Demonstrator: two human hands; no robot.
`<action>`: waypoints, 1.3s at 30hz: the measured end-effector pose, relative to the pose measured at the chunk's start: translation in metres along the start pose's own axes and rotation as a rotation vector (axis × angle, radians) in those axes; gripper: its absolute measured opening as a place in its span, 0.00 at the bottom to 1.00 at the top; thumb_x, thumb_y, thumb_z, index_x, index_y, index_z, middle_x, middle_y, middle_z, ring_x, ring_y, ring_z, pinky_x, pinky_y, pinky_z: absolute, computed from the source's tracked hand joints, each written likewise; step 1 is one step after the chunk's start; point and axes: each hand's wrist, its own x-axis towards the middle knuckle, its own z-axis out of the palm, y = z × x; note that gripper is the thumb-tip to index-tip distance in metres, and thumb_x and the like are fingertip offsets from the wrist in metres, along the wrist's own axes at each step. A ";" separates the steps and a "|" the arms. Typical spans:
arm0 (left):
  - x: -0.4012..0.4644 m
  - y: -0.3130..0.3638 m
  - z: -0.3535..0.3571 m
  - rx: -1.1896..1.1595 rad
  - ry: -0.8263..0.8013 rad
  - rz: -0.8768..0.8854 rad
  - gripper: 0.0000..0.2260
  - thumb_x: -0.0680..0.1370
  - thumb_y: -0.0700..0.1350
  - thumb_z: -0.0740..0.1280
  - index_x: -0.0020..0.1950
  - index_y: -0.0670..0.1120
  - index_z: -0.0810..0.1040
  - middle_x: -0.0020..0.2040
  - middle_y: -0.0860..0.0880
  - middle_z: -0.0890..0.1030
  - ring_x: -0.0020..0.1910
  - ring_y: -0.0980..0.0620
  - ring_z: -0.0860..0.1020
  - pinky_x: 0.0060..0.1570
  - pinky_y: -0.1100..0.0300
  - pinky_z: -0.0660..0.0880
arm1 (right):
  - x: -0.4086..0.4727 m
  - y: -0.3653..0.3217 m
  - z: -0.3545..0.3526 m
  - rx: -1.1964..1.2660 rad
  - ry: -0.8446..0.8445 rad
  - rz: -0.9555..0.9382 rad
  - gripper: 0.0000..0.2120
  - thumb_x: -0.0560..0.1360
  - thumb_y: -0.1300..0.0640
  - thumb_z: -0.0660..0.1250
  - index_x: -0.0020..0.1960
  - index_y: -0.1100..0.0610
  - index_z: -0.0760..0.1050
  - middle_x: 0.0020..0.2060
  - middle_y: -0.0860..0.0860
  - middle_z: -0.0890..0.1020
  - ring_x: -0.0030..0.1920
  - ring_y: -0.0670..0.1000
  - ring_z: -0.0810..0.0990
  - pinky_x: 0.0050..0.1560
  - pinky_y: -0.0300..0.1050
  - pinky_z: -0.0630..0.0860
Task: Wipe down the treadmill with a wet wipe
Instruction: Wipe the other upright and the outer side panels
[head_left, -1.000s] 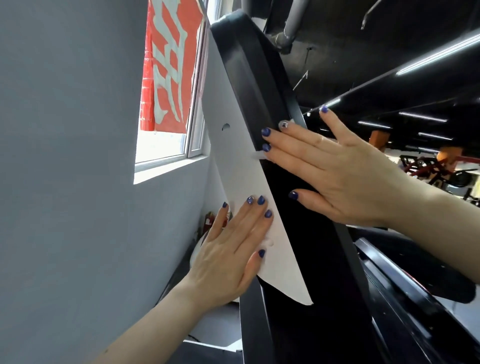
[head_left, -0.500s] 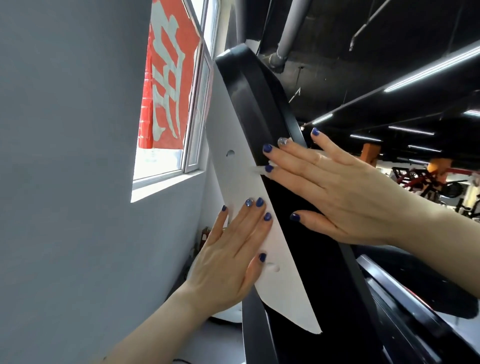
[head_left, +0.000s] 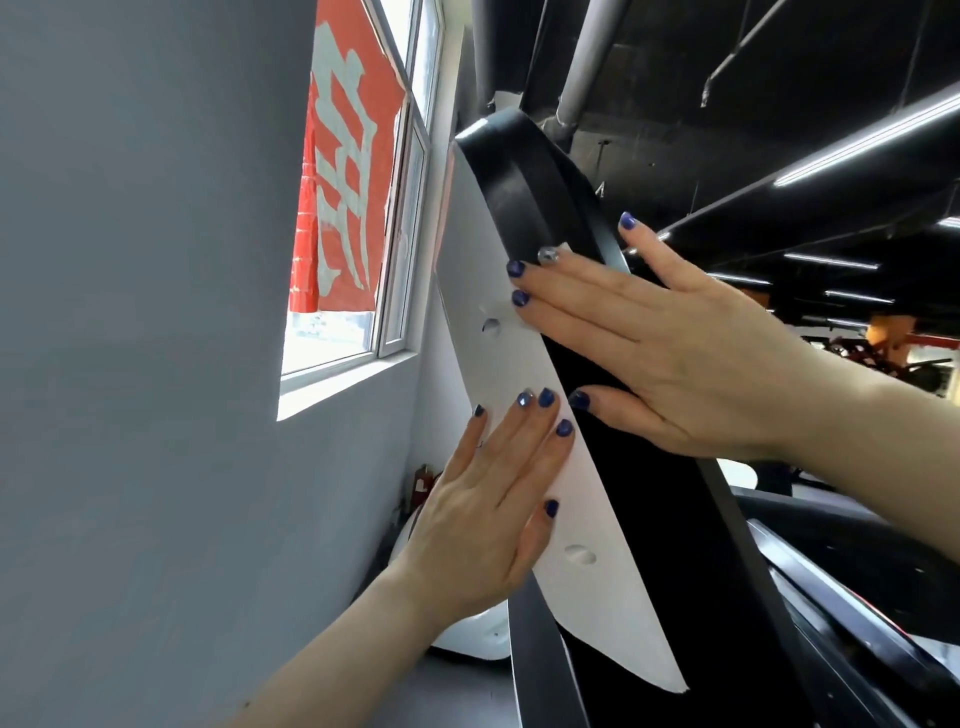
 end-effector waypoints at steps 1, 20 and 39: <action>0.000 0.000 -0.001 0.001 -0.002 0.001 0.30 0.81 0.43 0.60 0.81 0.45 0.53 0.83 0.48 0.51 0.81 0.45 0.54 0.79 0.45 0.50 | 0.002 0.004 -0.002 -0.020 0.000 0.013 0.27 0.81 0.51 0.59 0.76 0.63 0.67 0.76 0.58 0.68 0.78 0.58 0.60 0.80 0.54 0.51; 0.011 -0.012 -0.003 0.017 0.040 -0.039 0.29 0.81 0.45 0.63 0.81 0.43 0.57 0.83 0.47 0.52 0.81 0.45 0.56 0.80 0.47 0.49 | 0.016 0.022 -0.025 -0.302 -0.094 0.020 0.31 0.84 0.42 0.46 0.82 0.58 0.52 0.81 0.55 0.54 0.81 0.54 0.53 0.79 0.65 0.46; 0.010 -0.021 -0.001 0.028 0.044 0.014 0.31 0.80 0.45 0.63 0.81 0.45 0.56 0.83 0.48 0.52 0.82 0.47 0.53 0.80 0.46 0.47 | 0.091 0.026 -0.040 -0.225 -0.148 0.069 0.31 0.82 0.43 0.50 0.80 0.57 0.57 0.80 0.55 0.61 0.80 0.54 0.56 0.78 0.58 0.42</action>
